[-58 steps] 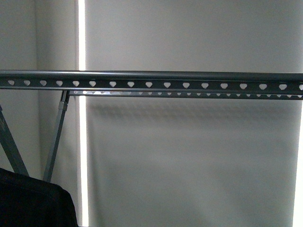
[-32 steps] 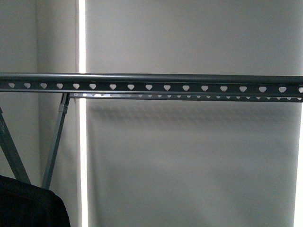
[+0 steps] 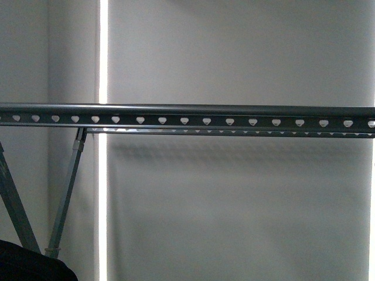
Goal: Hang clothes on hanger
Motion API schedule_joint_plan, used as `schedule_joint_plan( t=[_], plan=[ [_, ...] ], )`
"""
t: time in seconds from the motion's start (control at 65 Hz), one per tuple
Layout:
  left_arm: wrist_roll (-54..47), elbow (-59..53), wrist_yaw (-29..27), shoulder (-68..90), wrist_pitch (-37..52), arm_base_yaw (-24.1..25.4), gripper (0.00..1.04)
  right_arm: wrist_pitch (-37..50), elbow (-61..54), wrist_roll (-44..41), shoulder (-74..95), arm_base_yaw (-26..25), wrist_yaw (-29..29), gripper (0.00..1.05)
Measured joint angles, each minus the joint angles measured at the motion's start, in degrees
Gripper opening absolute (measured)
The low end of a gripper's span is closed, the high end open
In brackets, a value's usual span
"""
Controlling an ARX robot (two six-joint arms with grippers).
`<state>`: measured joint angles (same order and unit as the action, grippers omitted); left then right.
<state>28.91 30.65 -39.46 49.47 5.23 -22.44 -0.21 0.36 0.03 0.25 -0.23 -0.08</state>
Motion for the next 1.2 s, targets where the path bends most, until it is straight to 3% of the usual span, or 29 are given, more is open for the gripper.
schedule_joint_plan(
  t=[0.123,0.354,0.569,0.769,1.046,1.2],
  plan=[
    [12.5,11.4,-5.1,12.5,-9.4,-0.2,0.98,0.0,0.0,0.0,0.0,0.0,0.0,0.97],
    [23.3,25.1,-9.7,27.1,-14.4,-0.6,0.98,0.0,0.0,0.0,0.0,0.0,0.0,0.97],
    [29.0,31.6,-8.6,37.6,-19.6,1.6,0.98,0.0,0.0,0.0,0.0,0.0,0.0,0.97],
    [29.6,33.3,-5.7,42.9,-17.8,2.8,0.98,0.0,0.0,0.0,0.0,0.0,0.0,0.97],
    [27.6,34.7,-5.8,44.6,-17.4,2.9,0.56,0.0,0.0,0.0,0.0,0.0,0.0,0.97],
    [26.8,35.3,-5.9,45.7,-16.4,2.9,0.22,0.0,0.0,0.0,0.0,0.0,0.0,0.97]
  ],
)
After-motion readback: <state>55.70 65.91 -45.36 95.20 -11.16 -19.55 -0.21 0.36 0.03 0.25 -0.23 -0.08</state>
